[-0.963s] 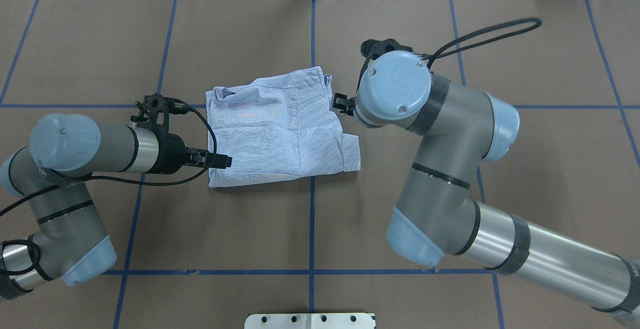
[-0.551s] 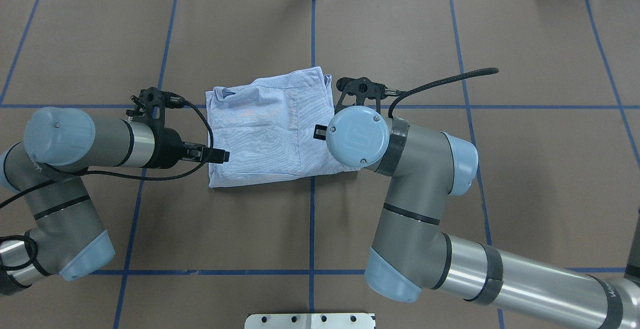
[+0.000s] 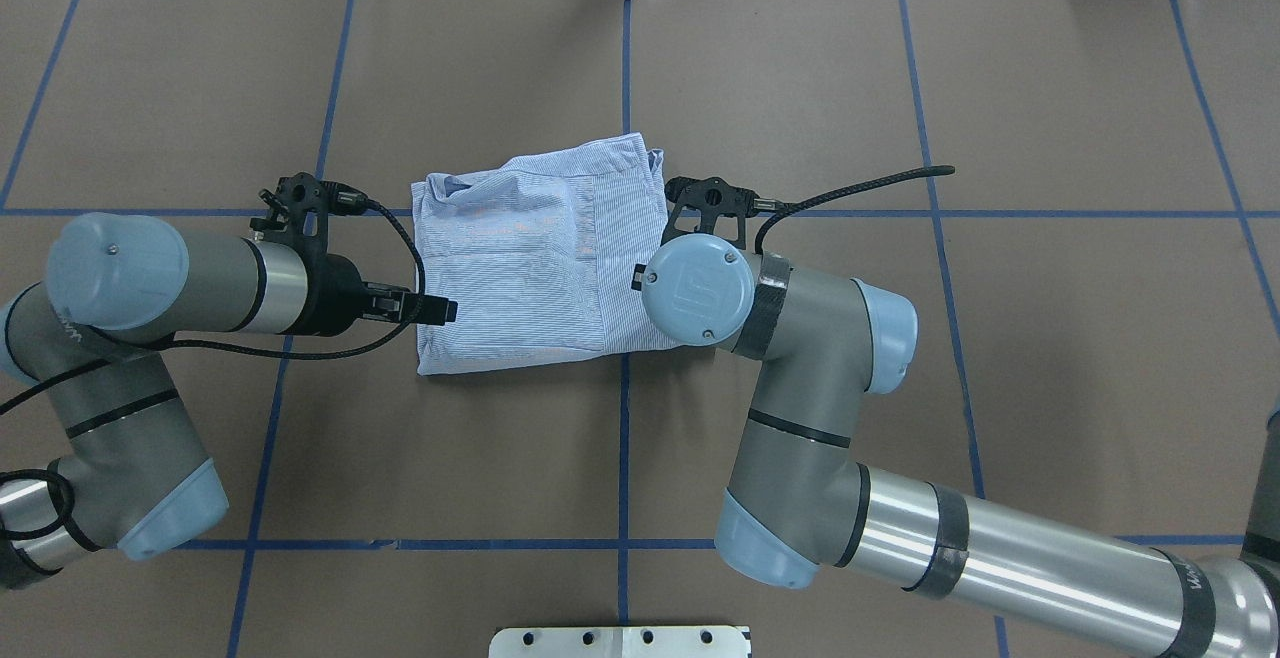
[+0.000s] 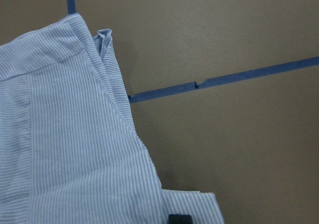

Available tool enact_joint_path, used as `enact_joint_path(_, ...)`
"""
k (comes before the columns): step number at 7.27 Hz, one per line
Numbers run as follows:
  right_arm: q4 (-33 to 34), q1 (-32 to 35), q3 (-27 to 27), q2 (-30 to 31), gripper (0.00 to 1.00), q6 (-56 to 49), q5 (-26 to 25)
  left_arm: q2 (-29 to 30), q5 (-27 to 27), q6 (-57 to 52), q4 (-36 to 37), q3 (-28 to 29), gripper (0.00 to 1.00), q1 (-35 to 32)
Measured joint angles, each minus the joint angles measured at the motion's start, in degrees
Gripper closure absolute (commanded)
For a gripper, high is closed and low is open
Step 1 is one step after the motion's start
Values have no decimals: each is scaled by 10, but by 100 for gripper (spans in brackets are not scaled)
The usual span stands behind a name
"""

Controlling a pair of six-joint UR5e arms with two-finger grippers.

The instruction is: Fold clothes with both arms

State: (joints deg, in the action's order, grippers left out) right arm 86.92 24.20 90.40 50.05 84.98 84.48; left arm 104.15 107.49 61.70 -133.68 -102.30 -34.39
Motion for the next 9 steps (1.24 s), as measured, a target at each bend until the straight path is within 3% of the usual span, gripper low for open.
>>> enact_joint_path(3, -27, -9, -29, -3, 97, 1, -5, 0, 0, 0, 0, 0, 0, -1)
enact_joint_path(4, -28, -8, -28, -7, 4, -2, -6, 0, 0, 0, 0, 0, 0, -1)
enact_joint_path(7, -18, 19, 6, -13, 0, -20, 14, -2, 0, 0, 0, 0, 0, -1)
enact_joint_path(9, 19, 82, 44, 3, 0, -69, 97, -22, 11, -11, 8, -19, 0, -13)
